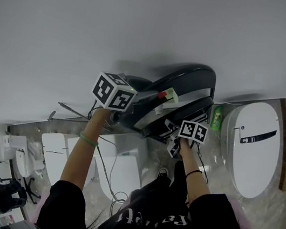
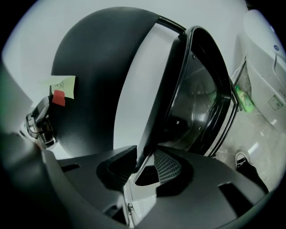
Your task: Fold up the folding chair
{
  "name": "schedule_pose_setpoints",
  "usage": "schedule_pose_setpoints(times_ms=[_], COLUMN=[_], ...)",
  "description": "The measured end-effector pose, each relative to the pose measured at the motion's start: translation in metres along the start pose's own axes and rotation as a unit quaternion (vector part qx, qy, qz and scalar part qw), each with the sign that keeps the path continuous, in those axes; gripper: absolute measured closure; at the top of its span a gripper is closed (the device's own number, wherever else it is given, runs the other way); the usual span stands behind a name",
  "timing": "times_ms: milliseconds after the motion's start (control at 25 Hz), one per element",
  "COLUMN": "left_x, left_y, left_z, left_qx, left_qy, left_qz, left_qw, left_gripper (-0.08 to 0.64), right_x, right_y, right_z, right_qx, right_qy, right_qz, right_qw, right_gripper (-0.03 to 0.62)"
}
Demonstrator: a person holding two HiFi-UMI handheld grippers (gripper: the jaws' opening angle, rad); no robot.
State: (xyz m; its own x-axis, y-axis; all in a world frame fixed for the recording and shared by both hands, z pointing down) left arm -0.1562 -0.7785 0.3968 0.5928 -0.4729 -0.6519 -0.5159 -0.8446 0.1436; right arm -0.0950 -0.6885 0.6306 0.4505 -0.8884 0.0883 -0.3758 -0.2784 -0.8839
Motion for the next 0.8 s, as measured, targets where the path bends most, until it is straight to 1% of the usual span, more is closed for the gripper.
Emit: schedule_pose_setpoints(times_ms=[120,200,280,360,440,560,720,760,800], left_x=[-0.002,-0.002,-0.001,0.006,0.014,0.019,0.014,0.009,0.003], left_y=[0.001,0.002,0.004,0.008,0.012,0.006,-0.025,-0.033,-0.041], left_z=[0.002,0.005,0.014,0.030,0.050,0.079,0.108,0.112,0.116], left_qx=[0.018,0.028,0.037,0.056,0.072,0.071,0.074,0.080,0.089], left_qy=[-0.004,-0.009,-0.021,-0.049,-0.089,-0.132,-0.173,-0.182,-0.189], left_qz=[0.003,0.000,0.004,0.019,0.039,0.056,0.062,0.068,0.076], left_qw=[0.9998,0.9996,0.9991,0.9971,0.9927,0.9871,0.9802,0.9778,0.9751], left_gripper=[0.403,0.402,0.403,0.404,0.404,0.403,0.407,0.415,0.443], right_x=[-0.003,-0.004,-0.005,-0.006,-0.008,-0.013,-0.026,-0.031,-0.036], right_y=[-0.005,-0.012,-0.016,-0.015,-0.011,0.003,0.029,0.035,0.040], right_z=[0.006,0.013,0.022,0.036,0.049,0.066,0.088,0.091,0.094], right_qx=[-0.027,-0.047,-0.058,-0.068,-0.076,-0.071,-0.059,-0.055,-0.050], right_qy=[0.009,0.013,0.010,0.005,-0.002,-0.014,-0.030,-0.033,-0.036], right_qz=[0.009,0.017,0.026,0.043,0.066,0.090,0.113,0.118,0.123], right_qw=[1.000,0.999,0.998,0.997,0.995,0.993,0.991,0.991,0.991], right_gripper=[0.474,0.472,0.472,0.472,0.472,0.474,0.474,0.474,0.474])
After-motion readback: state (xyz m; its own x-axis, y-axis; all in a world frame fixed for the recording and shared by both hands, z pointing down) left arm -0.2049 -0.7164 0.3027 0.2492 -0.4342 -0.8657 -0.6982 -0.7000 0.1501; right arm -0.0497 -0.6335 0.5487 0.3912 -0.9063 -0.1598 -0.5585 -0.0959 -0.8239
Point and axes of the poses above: the fingertips, and each gripper's own axes: z backward along the fingers, y to its left, x out of its top, the point moved 3 cm from there along z, backward along the fingers, and after that the axes turned 12 degrees about -z, right-handed, at the moved point
